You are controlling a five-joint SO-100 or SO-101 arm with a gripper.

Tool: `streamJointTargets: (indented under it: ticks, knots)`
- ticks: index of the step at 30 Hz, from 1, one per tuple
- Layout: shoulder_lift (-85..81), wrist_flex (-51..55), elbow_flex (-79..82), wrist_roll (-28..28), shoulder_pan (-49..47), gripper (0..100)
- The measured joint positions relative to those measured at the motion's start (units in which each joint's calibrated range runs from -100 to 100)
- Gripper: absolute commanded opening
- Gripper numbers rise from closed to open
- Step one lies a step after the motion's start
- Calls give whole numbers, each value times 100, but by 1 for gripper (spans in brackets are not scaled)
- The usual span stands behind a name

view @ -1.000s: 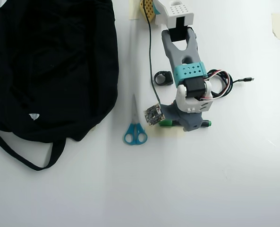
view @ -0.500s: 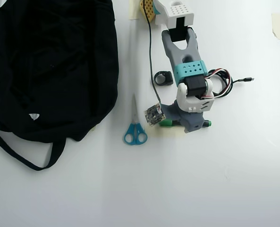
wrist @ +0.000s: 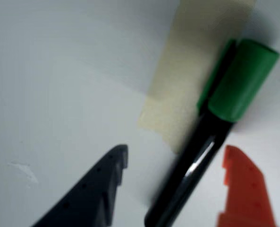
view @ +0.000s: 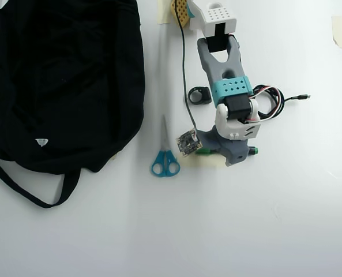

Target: Put the green marker into the black bag

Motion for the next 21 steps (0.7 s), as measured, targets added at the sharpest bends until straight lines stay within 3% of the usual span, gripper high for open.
streamJointTargets:
  ticks: [21]
  knots:
    - [183, 17, 0, 0, 0, 26]
